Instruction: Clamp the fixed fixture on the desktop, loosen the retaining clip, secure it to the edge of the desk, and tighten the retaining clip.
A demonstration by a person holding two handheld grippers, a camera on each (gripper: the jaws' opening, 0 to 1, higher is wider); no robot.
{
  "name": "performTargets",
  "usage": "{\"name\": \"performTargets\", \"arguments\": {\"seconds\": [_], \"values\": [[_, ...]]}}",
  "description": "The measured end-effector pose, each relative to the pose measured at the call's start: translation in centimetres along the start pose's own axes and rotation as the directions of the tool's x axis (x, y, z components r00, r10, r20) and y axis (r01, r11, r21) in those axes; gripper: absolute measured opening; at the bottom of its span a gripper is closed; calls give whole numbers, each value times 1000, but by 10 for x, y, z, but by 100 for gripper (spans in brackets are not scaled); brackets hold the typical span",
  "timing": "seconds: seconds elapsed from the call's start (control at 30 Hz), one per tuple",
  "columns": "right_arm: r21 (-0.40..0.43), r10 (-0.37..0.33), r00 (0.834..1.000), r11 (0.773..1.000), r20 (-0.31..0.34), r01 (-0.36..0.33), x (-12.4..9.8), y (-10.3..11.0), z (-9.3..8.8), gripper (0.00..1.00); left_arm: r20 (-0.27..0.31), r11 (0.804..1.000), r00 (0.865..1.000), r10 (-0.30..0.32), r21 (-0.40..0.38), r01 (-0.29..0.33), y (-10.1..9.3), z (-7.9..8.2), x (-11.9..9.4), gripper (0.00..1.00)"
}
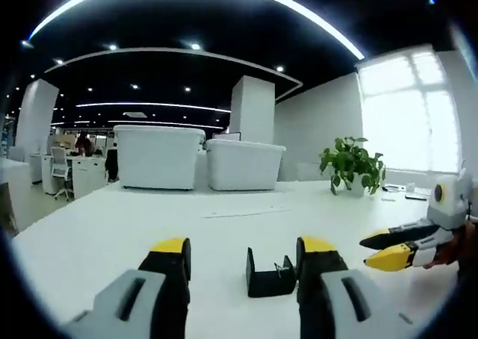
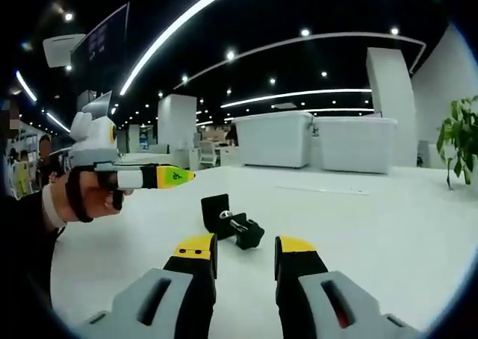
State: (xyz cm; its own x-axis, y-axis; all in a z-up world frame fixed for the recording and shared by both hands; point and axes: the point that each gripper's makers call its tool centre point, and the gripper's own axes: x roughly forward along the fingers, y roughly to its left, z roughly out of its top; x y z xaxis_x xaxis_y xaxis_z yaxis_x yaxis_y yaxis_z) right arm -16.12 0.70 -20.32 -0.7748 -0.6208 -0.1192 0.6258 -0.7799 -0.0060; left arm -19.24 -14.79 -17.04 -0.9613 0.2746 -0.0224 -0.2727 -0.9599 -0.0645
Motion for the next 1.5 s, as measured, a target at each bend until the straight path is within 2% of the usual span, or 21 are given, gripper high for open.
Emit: {"name": "performTargets", "arguments": {"seconds": [0.1, 0.27, 0.37, 0.43, 0.47, 0.5, 0.53, 0.6, 0.63, 0.7, 0.8, 0.87, 1.0, 1.37, 1.5], "values": [[-13, -6, 1000, 1000, -6, 6, 5, -10, 7, 30, -30, 1000, 1000, -2, 9, 2, 1, -11, 9, 56], [-25, -1, 1000, 1000, 12, 1, 18, -28, 29, 30, -35, 1000, 999, -26, -13, 25, 1, -19, 20, 56], [83, -8, 996, 997, 87, 0, 28, -36, 39, 30, -18, 1000, 1000, -18, -27, 17, 3, -28, 21, 56], [90, -7, 997, 996, 78, 0, 33, -34, 28, 30, -24, 1000, 1000, -8, -29, 8, 6, -38, 23, 55], [88, -5, 997, 996, 73, -1, 34, -32, 22, 29, -45, 1000, 999, 1, -24, -2, 8, -44, 23, 54], [79, -1, 997, 997, 79, -5, 33, -29, 16, 29, -49, 1000, 999, -3, -1, 3, 8, -40, 24, 54], [80, 3, 997, 997, 82, -9, 33, -27, 11, 28, -12, 1000, 1000, 7, 16, -7, 11, -33, 24, 54], [128, -4, 996, 992, 93, -8, 33, -26, 0, 27, -11, 998, 999, 36, 47, -35, 15, -33, 23, 54], [171, -16, 1000, 985, 11, 14, 33, -26, -14, 26, -17, 998, 999, 35, 43, -34, 15, -35, 25, 54], [79, 7, 996, 997, 86, -14, 34, -18, 4, 26, -31, 999, 999, 30, 14, -29, 17, -39, 26, 54], [137, 45, 997, 989, 70, -54, 36, -11, -1, 26, -38, 999, 999, 35, -2, -35, 19, -41, 26, 54], [115, 37, 997, 992, 63, -44, 37, -13, -3, 26, -35, 1000, 999, 29, 1, -29, 15, -41, 27, 54], [145, 32, 997, 989, 69, -42, 38, -15, -2, 26, -41, 999, 999, 27, 39, -25, 11, -44, 33, 54], [150, 26, 997, 988, 69, -36, 39, -17, -2, 26, -52, 996, 997, 61, 67, -58, 15, -47, 39, 49], [153, 21, 997, 988, 69, -31, 38, -19, -2, 26, -53, 995, 996, 67, 75, -63, 15, -48, 41, 43]]}}
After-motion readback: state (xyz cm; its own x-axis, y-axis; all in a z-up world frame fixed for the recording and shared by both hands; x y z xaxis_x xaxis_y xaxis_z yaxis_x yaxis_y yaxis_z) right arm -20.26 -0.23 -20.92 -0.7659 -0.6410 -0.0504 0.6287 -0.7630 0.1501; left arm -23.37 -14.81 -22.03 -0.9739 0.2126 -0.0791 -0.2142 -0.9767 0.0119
